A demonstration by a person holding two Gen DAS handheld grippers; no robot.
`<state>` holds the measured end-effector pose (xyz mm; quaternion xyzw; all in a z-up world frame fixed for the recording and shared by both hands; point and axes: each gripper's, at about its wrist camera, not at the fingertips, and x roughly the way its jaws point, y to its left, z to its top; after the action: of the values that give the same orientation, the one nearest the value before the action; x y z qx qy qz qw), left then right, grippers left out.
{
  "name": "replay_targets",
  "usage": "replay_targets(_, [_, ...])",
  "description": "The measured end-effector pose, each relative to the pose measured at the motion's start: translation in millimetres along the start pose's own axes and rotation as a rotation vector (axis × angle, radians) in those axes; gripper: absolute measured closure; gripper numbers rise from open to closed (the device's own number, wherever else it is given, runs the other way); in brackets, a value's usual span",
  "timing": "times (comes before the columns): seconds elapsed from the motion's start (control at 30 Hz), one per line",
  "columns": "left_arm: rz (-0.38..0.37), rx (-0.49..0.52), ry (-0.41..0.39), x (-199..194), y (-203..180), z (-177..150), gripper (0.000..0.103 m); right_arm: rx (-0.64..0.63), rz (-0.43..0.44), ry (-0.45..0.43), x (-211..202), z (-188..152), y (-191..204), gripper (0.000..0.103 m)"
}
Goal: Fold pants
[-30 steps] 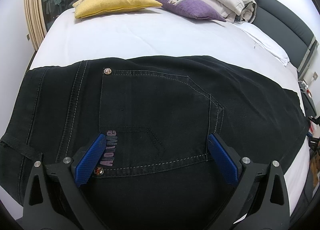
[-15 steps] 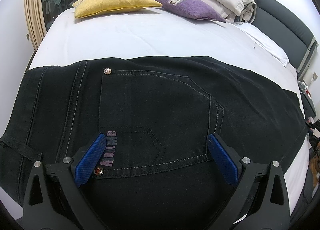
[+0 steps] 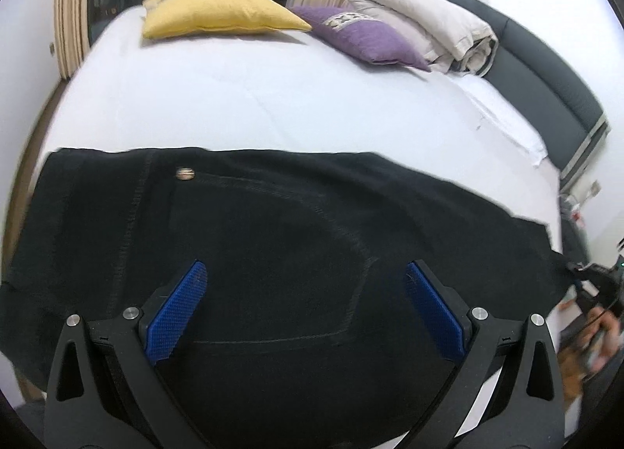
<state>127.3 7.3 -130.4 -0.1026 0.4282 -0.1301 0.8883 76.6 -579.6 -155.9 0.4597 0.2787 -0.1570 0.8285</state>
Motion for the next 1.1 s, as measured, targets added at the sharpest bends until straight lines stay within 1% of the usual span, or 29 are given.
replay_targets(0.03, [-0.027,-0.020,0.008,2.0,-2.8,4.1,0.000,-0.062,0.000,0.004,-0.4,-4.1,16.3,0.091])
replay_targets(0.07, [-0.055,-0.038,0.016,4.5,-6.1,7.9,0.000,-0.202,0.005,0.019,1.3,-15.1,52.1,0.091])
replay_targets(0.13, [-0.116,-0.062,0.036,11.5,-15.4,15.0,0.000,-0.423,0.028,0.055,4.6,-43.4,104.6,0.091])
replay_targets(0.17, [-0.168,-0.088,0.054,17.6,-20.2,18.1,0.000,-0.600,0.046,0.088,8.7,-72.5,140.9,0.091])
replay_targets(0.2, [-0.215,-0.116,0.074,23.5,-23.9,20.1,0.000,-0.710,0.056,0.108,11.8,-94.3,160.6,0.091])
replay_targets(0.23, [-0.274,-0.161,0.110,32.9,-27.8,21.9,0.000,-0.809,0.067,0.134,16.6,-117.5,177.1,0.091])
replay_targets(0.27, [-0.315,-0.201,0.156,43.4,-32.7,22.8,0.000,-0.882,0.079,0.167,22.4,-139.6,188.7,0.092])
replay_targets(0.3, [-0.338,-0.225,0.197,52.4,-38.5,22.9,0.000,-0.930,0.092,0.200,29.1,-161.0,195.9,0.092])
replay_targets(0.33, [-0.359,-0.236,0.230,61.6,-46.9,23.0,0.000,-0.945,0.097,0.217,33.3,-172.6,198.1,0.092])
replay_targets(0.4, [-0.378,-0.213,0.240,69.2,-62.2,25.2,0.000,-0.952,0.091,0.247,40.0,-189.3,198.1,0.092])
replay_targets(0.47, [-0.417,-0.222,0.271,78.8,-71.4,27.6,0.000,-0.974,0.089,0.243,39.5,-195.1,197.2,0.091])
replay_targets(0.5, [-0.440,-0.244,0.304,87.2,-76.3,27.5,0.000,-0.975,0.088,0.245,39.2,-194.6,195.9,0.091])
replay_targets(0.57, [-0.455,-0.274,0.352,99.4,-84.2,25.9,0.000,-0.977,0.081,0.234,36.8,-191.1,195.3,0.092])
replay_targets(0.6, [-0.464,-0.278,0.362,102.6,-89.0,25.3,0.000,-0.984,0.077,0.225,34.8,-189.8,196.1,0.092])
replay_targets(0.67, [-0.488,-0.268,0.385,109.7,-102.0,27.8,0.000,-1.012,0.067,0.202,30.5,-193.1,201.7,0.092])
replay_targets(0.77, [-0.517,-0.239,0.433,124.8,-122.1,31.0,0.000,-1.087,0.057,0.159,20.6,-204.1,208.4,0.091])
replay_targets(0.83, [-0.530,-0.223,0.449,132.4,-132.7,33.3,0.001,-1.116,0.054,0.150,17.1,-208.5,209.2,0.091])
replay_targets(0.9, [-0.567,-0.227,0.459,138.3,-141.4,35.4,0.003,-1.143,0.056,0.143,13.4,-213.8,210.1,0.091])
replay_targets(0.97, [-0.585,-0.221,0.471,144.6,-148.7,32.8,0.027,-1.156,0.069,0.145,12.3,-218.5,212.9,0.091])
replay_targets(1.0, [-0.581,-0.212,0.484,147.9,-152.6,31.1,0.056,-1.165,0.075,0.146,11.7,-221.1,214.6,0.091])
replay_targets(1.03, [-0.571,-0.201,0.498,151.0,-155.4,29.6,0.079,-1.171,0.079,0.146,12.0,-223.0,216.0,0.091])
replay_targets(1.07, [-0.561,-0.194,0.500,152.7,-156.4,29.5,0.081,-1.178,0.086,0.146,11.6,-225.7,218.0,0.091])
replay_targets(1.1, [-0.565,-0.191,0.490,151.7,-155.2,28.3,0.086,-1.180,0.091,0.147,11.9,-225.8,219.0,0.091])
